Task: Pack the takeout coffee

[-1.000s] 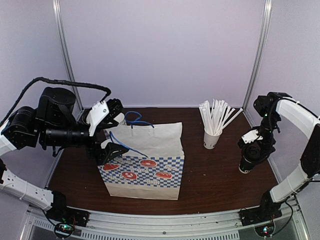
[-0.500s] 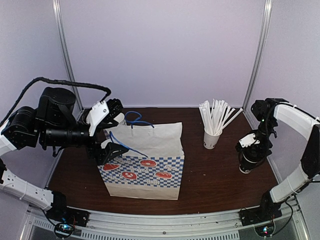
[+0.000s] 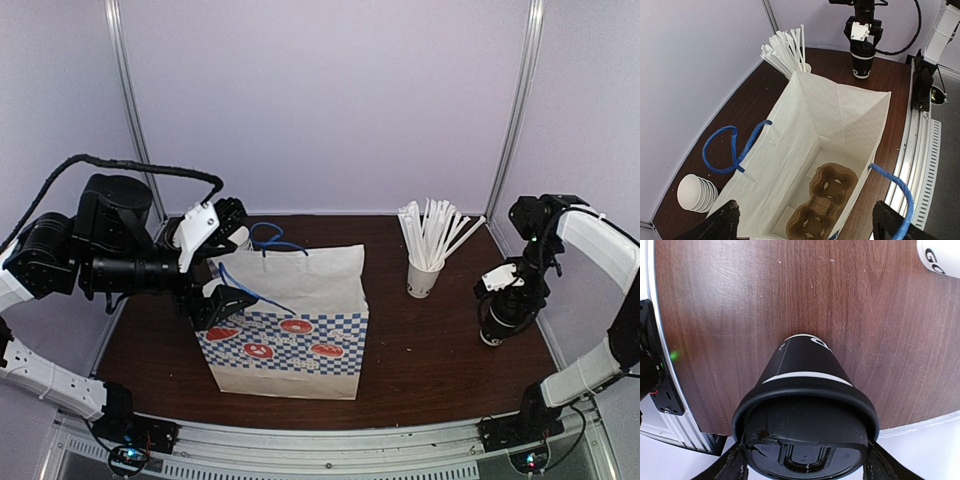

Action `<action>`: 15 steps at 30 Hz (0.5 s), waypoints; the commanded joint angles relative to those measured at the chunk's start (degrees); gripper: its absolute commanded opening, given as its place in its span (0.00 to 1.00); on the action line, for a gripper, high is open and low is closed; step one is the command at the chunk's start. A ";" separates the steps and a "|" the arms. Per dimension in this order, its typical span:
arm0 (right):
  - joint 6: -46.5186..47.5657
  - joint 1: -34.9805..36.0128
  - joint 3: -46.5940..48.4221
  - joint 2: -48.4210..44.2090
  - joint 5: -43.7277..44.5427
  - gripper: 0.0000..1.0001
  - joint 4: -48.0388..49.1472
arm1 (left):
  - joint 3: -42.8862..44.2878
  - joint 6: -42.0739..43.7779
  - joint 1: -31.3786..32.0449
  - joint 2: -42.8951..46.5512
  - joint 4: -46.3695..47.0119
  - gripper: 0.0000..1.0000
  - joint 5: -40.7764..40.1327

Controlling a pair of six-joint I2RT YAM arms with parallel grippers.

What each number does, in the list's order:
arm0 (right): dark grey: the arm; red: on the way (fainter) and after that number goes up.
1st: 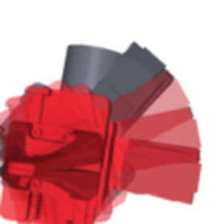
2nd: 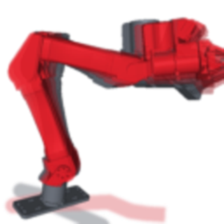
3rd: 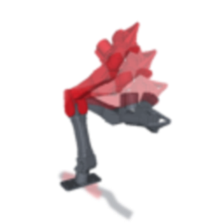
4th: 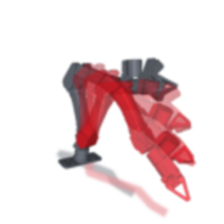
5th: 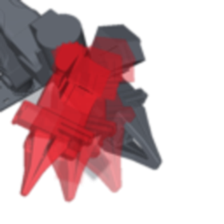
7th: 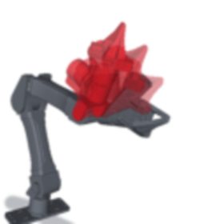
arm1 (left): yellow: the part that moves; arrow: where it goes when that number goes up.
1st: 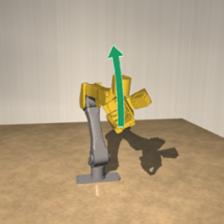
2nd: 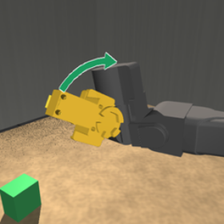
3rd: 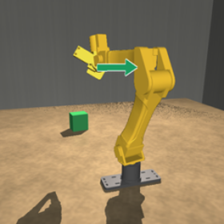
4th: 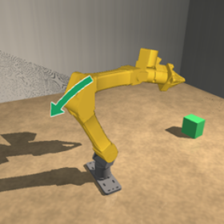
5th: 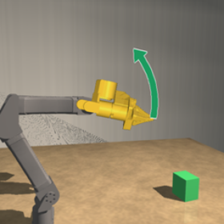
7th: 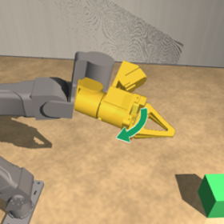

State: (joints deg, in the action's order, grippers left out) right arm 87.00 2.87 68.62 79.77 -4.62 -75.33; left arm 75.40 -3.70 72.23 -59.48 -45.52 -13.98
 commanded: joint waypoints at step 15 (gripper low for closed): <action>-24.03 15.87 6.35 -14.65 -12.81 0.71 -9.44 | 12.59 11.15 -14.17 -3.90 -13.94 0.98 4.19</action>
State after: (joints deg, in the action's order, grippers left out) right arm 70.08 15.66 72.99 65.78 -13.80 -83.40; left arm 87.09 3.60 63.83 -61.43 -55.51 -16.10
